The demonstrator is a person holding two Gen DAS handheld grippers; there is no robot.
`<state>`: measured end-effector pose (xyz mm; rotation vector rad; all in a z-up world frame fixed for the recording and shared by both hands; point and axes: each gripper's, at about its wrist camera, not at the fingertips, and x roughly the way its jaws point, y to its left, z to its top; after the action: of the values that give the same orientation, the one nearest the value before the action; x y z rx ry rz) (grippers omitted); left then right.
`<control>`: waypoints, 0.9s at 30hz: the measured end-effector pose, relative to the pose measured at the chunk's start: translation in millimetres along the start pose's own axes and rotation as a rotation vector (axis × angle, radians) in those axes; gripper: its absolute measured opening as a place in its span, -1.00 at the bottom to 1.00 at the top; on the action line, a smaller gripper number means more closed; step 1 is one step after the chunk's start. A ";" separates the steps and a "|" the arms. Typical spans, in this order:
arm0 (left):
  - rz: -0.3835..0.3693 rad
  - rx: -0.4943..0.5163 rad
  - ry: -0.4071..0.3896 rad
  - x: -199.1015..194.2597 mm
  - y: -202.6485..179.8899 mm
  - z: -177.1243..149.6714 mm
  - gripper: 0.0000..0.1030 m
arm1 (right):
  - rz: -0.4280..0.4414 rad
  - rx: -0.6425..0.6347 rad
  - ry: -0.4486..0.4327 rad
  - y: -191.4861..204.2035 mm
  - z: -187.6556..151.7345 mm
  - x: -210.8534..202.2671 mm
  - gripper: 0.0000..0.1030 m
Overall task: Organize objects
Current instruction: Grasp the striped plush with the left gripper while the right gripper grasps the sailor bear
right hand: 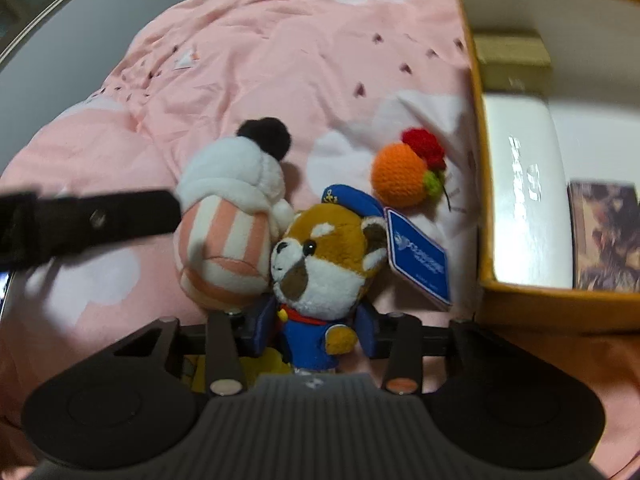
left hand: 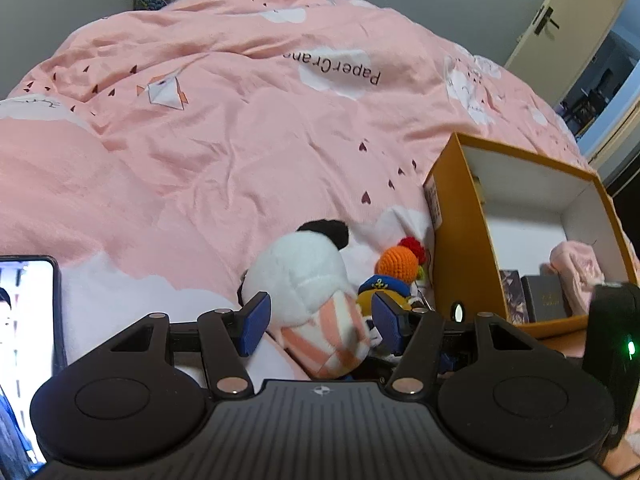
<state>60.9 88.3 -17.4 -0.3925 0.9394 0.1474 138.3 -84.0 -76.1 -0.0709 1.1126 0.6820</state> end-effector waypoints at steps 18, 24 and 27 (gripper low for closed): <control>0.019 -0.129 0.121 31.9 9.0 41.8 0.41 | -0.046 -0.307 -0.069 30.5 25.0 -9.9 -0.39; 0.142 -0.056 0.178 49.3 -0.3 38.6 0.45 | -0.033 -0.300 -0.056 26.9 25.5 -2.6 -0.38; 0.153 -0.057 0.239 60.2 7.3 30.0 0.54 | -0.021 -0.289 -0.047 23.5 27.4 0.9 -0.34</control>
<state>116.8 104.0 -52.2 -0.3966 1.2041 0.2720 147.8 -54.4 -57.7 -0.3112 0.9613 0.8177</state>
